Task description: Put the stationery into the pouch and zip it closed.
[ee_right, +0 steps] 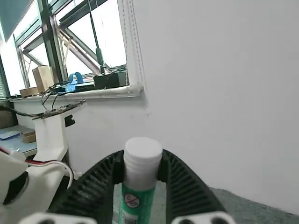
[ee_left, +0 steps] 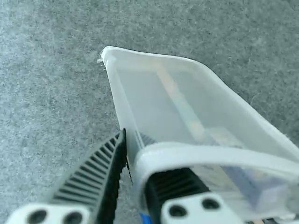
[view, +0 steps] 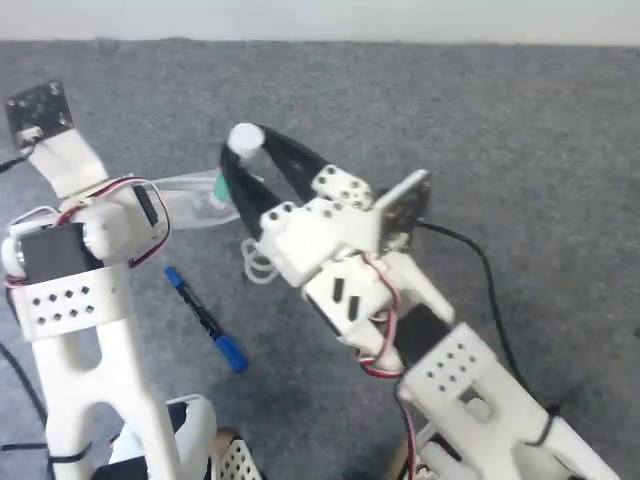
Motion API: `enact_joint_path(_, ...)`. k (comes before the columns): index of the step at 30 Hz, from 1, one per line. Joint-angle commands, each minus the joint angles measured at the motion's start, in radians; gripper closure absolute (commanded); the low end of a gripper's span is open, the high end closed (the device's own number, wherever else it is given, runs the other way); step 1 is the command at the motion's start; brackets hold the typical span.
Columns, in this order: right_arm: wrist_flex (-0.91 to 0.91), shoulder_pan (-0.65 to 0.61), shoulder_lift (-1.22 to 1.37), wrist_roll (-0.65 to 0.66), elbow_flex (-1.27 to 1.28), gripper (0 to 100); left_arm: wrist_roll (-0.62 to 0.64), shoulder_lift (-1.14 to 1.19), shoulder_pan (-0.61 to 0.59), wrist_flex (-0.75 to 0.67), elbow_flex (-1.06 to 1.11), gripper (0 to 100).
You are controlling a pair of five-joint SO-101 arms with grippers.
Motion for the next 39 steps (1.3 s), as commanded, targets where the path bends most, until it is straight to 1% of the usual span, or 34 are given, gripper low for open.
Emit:
enact_joint_path(1, -0.117, -0.018, 0.070, 0.017, -0.012, 99.2, -0.009, -0.041, -0.002, -0.043, -0.016, 99)
enact_joint_path(9, -0.200, -0.021, 0.151, 0.017, -0.012, 99.2, -0.009, -0.044, -0.002, -0.043, -0.018, 99)
enact_joint_path(15, -0.214, -0.085, 0.205, 0.015, -0.011, 99.2, -0.009, -0.046, -0.002, -0.044, -0.022, 99)
enact_joint_path(19, -0.225, -0.096, 0.274, 0.015, -0.017, 99.2, -0.009, -0.046, -0.002, -0.044, -0.021, 99)
enact_joint_path(22, -0.306, -0.090, 0.320, 0.018, -0.015, 99.2, -0.009, -0.046, -0.002, -0.044, -0.018, 99)
enact_joint_path(25, -0.344, -0.079, 0.358, 0.018, -0.015, 99.2, -0.009, -0.044, -0.002, -0.044, -0.018, 99)
enact_joint_path(32, -0.338, -0.074, 0.387, 0.018, -0.008, 99.2, -0.009, -0.043, -0.002, -0.040, -0.018, 99)
enact_joint_path(36, -0.338, -0.084, 0.381, 0.020, 0.037, 99.2, -0.009, -0.043, -0.002, -0.040, -0.018, 99)
enact_joint_path(37, -0.338, -0.091, 0.378, 0.032, 0.048, 99.2, -0.009, -0.043, -0.002, -0.040, -0.018, 99)
enact_joint_path(39, -0.338, -0.102, 0.378, 0.101, 0.068, 99.2, -0.009, -0.044, -0.003, -0.040, -0.018, 99)
